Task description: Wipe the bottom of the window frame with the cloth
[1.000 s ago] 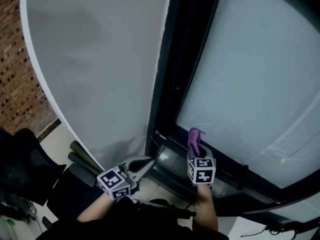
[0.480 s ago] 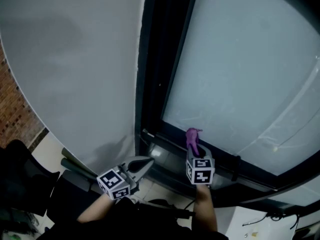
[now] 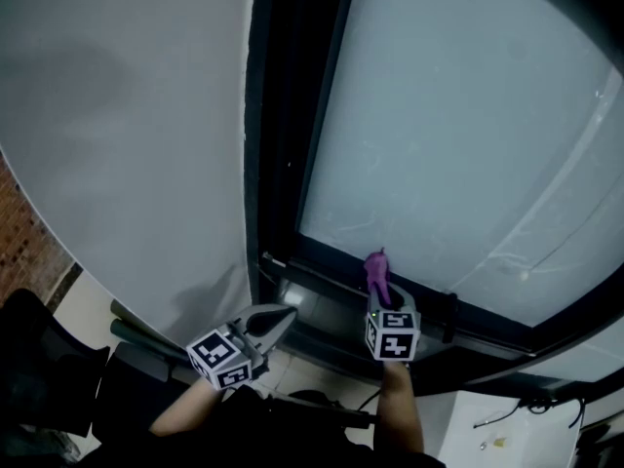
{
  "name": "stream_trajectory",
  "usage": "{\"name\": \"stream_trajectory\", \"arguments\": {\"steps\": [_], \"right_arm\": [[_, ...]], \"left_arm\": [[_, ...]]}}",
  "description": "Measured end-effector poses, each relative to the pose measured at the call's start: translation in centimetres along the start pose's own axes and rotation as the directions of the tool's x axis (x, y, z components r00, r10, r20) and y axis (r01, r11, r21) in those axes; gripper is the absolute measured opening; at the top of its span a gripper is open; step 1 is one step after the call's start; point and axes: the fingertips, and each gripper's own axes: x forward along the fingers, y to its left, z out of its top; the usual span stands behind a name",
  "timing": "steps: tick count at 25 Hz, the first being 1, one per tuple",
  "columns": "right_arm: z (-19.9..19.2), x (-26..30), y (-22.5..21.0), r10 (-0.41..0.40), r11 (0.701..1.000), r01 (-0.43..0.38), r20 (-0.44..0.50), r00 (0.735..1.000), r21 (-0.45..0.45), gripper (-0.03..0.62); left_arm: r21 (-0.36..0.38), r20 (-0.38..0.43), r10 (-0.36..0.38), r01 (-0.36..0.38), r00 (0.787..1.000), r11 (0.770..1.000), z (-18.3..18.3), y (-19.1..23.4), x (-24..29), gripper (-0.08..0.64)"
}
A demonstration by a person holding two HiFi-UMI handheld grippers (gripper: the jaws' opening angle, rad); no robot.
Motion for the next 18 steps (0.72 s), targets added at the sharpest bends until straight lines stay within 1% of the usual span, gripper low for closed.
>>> {"name": "stream_trajectory", "arguments": {"steps": [5, 12, 18], "right_arm": [[-0.8, -0.9, -1.8, -0.042, 0.999, 0.042, -0.001, 0.999, 0.023, 0.069], [-1.4, -1.7, -3.3, -0.072, 0.996, 0.071, 0.006, 0.997, 0.058, 0.069], [-2.0, -2.4, -4.7, -0.119, 0.989, 0.116, 0.020, 0.993, 0.096, 0.069]], "left_arm": [[-0.005, -0.007, -0.023, 0.023, 1.000, 1.000, -0.3, -0.4, 0.9, -0.008], [-0.003, -0.027, -0.065, 0.065, 0.997, 0.998, -0.7, -1.3, 2.4, -0.008], [0.004, -0.049, -0.096, 0.096, 0.994, 0.995, -1.0, -1.6, 3.6, -0.008]]}}
